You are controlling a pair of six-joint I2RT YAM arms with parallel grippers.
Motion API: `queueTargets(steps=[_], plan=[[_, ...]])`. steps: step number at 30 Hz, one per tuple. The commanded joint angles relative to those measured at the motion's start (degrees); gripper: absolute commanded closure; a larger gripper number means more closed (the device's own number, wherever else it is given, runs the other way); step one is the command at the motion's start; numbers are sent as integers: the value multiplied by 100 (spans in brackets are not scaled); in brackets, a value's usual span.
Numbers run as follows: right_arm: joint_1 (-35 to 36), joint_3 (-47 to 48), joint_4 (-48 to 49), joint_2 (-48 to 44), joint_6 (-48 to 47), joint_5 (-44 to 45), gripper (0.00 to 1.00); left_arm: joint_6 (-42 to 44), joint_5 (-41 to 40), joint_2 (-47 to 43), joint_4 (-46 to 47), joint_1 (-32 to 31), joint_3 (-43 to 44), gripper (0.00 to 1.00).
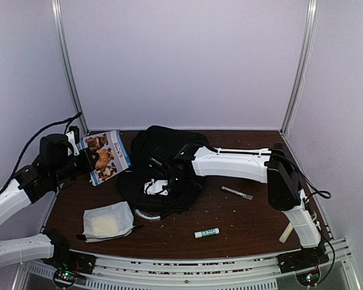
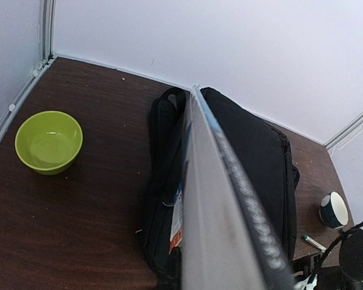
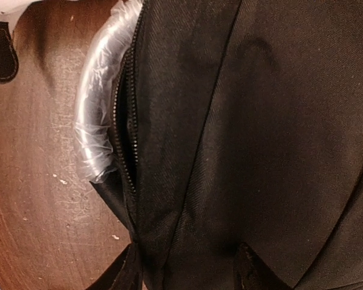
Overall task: Pack the student bag
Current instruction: Open the largest pocket of the student bag.
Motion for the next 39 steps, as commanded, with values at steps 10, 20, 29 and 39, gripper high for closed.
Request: queueTargets(steps=[10,20,29,39], plan=[[-156,149,-84,41,391,91,97,14,166,-212,204,56,86,100],[-1040,1034,-560,-614,1035,-1307,100,398,764,-773,-495,56,705,100],[-1763,1320,-188,-892,1683,-2156,100,-689,1332,-1499,-1414,58,817,100],[-2242,1019,559,-1219,1887,-2470,100,-1815,3348,-767,105,-357,-113,100]])
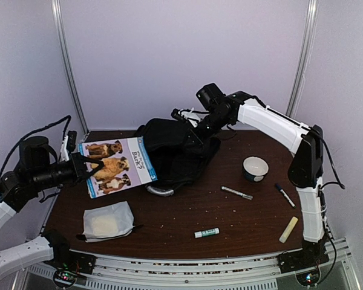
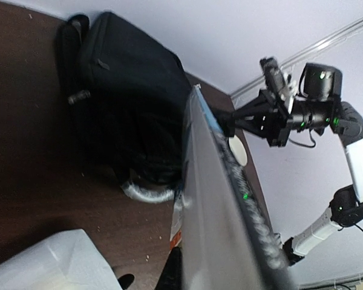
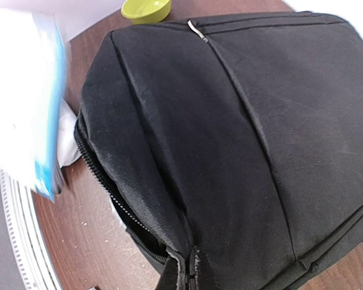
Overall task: Pack the student bag
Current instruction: Open the largest pocket of the student bag, then place the book in the largest pocket of the bag.
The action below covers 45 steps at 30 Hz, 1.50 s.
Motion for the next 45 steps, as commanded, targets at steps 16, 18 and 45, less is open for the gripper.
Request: queueTargets(steps=[16,18,45], plan=[[-105,-510,862,-637,351,-312,100,-1736,158,2328,4620,-997,-1327,100],[-105,-635,894,-730,358,-371,100,-1835,40,2587,4917,-996,-1345,100],[184,-847,450,-904,-212,-1008,100,-3688,-1962,7559,11867,-941,-1452,100]])
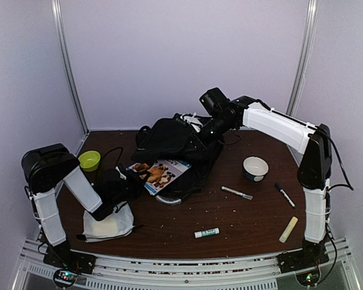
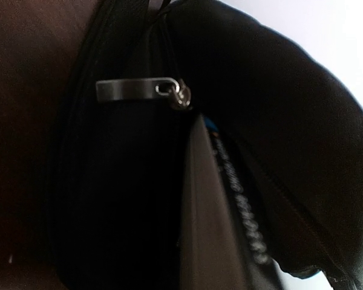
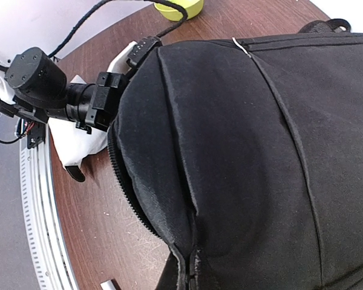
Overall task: Pack the student bag
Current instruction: Place the book in the largest pocket of the bag.
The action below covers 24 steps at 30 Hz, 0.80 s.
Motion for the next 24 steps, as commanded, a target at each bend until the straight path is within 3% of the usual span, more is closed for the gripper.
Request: queueTargets(steps=[1,7,12,16,22,24], plan=[[143,220,-59,-327,-155,-385,100,113,-319,210,1504,-75,493,100],[161,215,-47,-320,-111,-287,100,-186,-55,383,1560,-72,1007,100],[135,236,-75,-360,-246,156,100,-328,-82,-470,1427,-207,481,100],[138,245,-104,-344,-302,-3,100,14,-209,-1012,745,-220,220,100],[274,247,-136,-301,-507,-355,100,-102,-57,-157,843,-281,1045,100],[321,328,-152,-276,-515,-374,100,-101,-414,101,1082,-389,1151,100]])
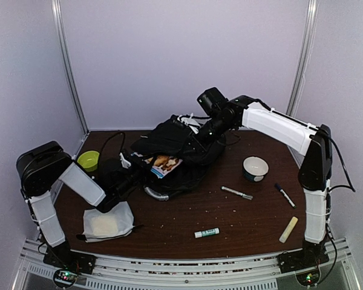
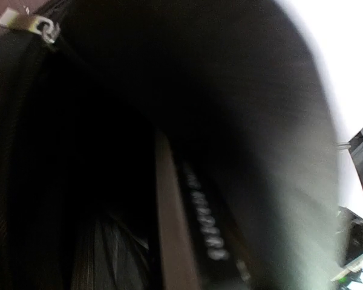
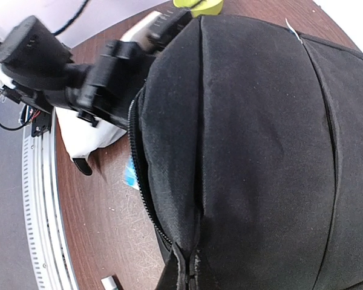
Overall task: Pack the student bag
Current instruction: Place the book in the largest pocket of the bag.
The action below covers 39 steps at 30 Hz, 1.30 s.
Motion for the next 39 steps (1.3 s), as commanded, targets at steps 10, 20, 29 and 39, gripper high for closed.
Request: queueTargets(steps=[10,20,29,39], plan=[[281,635,-136,-110,-233,-525,100,70,-860,1149,962,-221,1092,100],[351,705,-507,-54,-660,-726,100,-271,-510,1605,-176,-201,1744,92],[271,348,-528,-68,-808,-495,100,-203,-316,1062,-1090,-200,1510,54],[23,-112,-401,-163,-912,85,100,109,44,-314,-1843,-209,265,44]])
